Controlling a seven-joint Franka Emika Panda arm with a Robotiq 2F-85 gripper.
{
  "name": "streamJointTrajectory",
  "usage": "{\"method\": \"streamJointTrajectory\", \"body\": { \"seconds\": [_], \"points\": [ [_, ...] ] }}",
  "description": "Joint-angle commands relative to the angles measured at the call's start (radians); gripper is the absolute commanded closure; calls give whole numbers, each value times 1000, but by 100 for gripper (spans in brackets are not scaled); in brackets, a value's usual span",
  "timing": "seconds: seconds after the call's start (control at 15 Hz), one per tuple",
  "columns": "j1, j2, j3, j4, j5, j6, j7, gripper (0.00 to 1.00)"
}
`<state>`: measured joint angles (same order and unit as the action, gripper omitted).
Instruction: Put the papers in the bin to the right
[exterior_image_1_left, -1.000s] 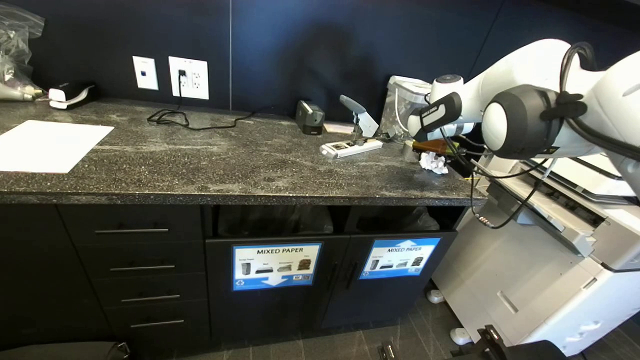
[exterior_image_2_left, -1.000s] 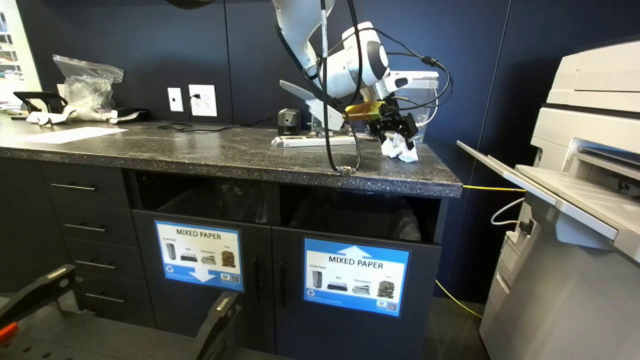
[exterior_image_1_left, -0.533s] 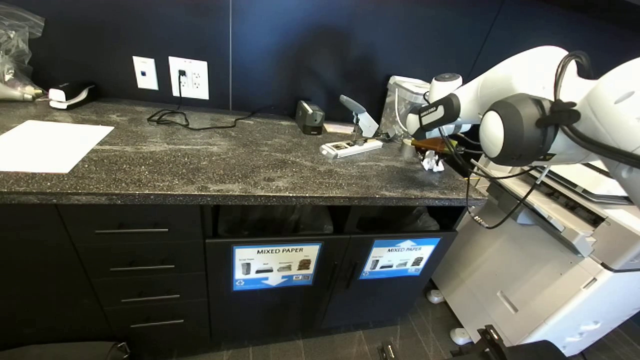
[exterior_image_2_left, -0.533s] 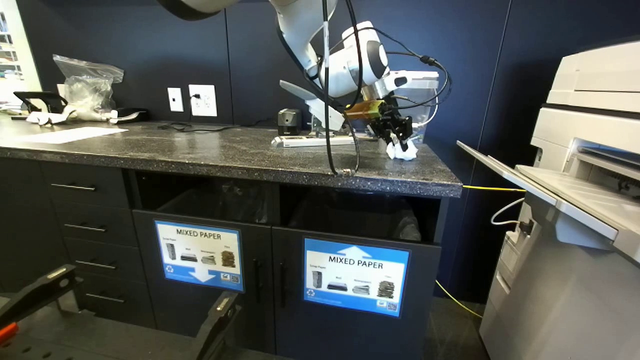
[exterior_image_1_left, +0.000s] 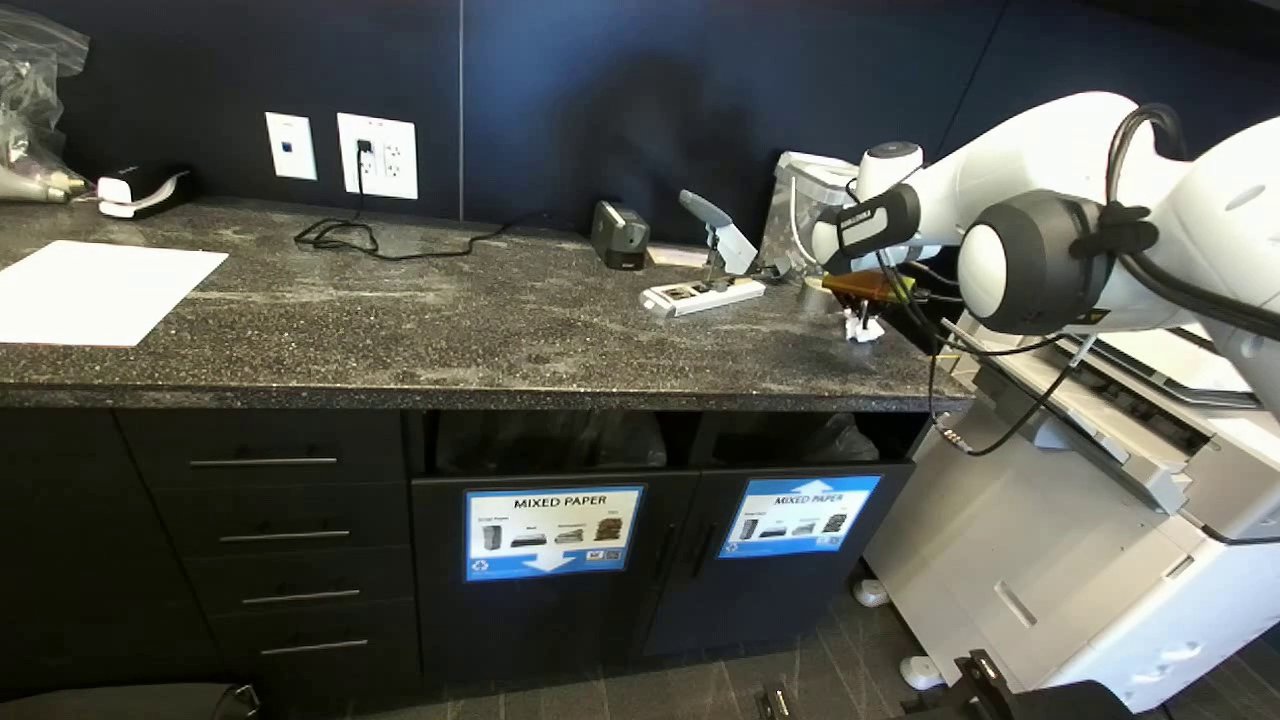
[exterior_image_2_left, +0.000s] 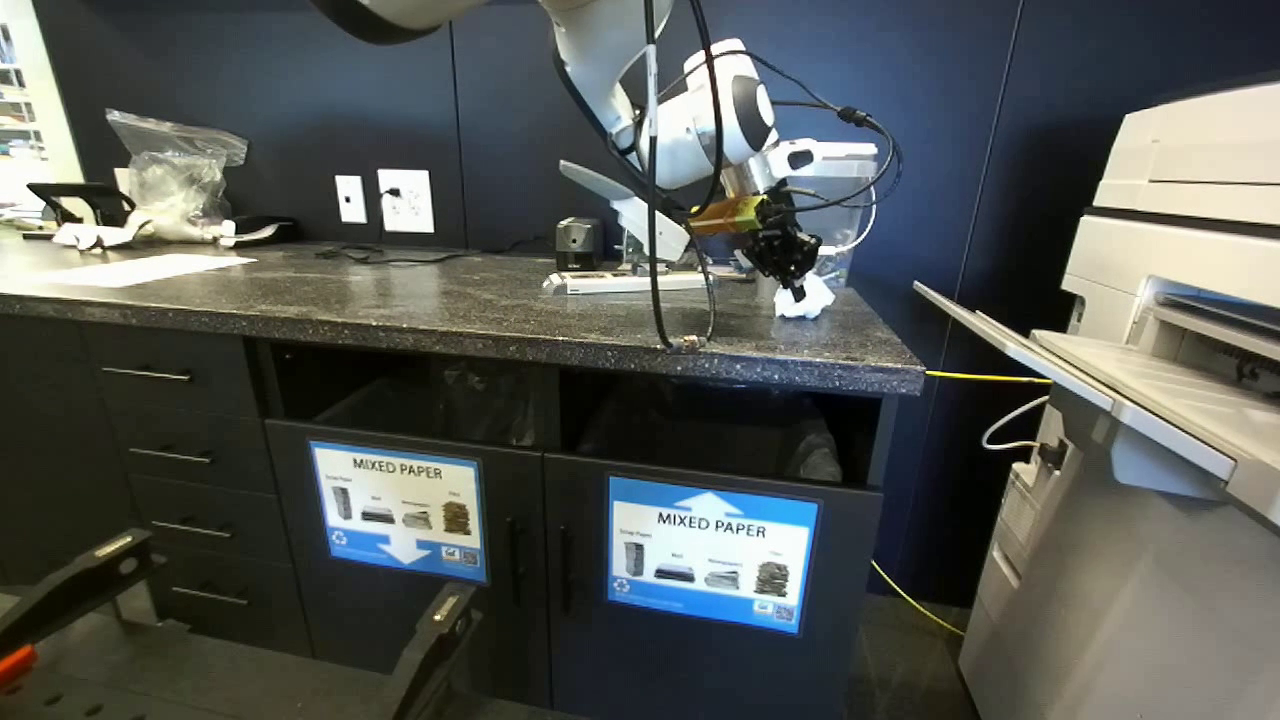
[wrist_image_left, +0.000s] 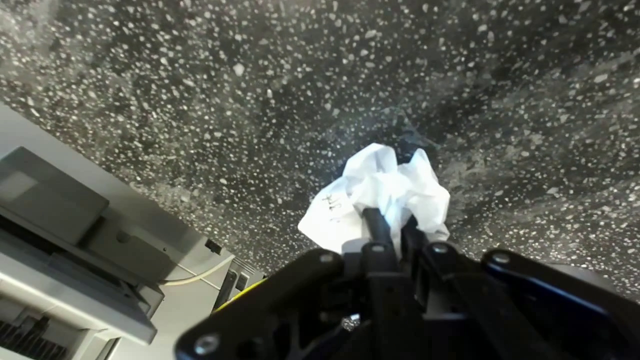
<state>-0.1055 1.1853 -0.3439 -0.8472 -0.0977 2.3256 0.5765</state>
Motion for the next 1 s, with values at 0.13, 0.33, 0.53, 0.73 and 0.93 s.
{"method": "streamJointTrajectory", "body": {
  "seconds": [0.13,0.33,0.53,0.73,0.93],
  "points": [
    [-32,4,71,9,35,-44,-105,94],
    [-65,-31,147,-46,54,-45,-235,94],
    [-100,-67,205,-110,54,-38,-347,93],
    [-127,-123,251,-204,46,-31,-444,93],
    [-141,-204,281,-339,38,-25,-514,93]
  ]
}}
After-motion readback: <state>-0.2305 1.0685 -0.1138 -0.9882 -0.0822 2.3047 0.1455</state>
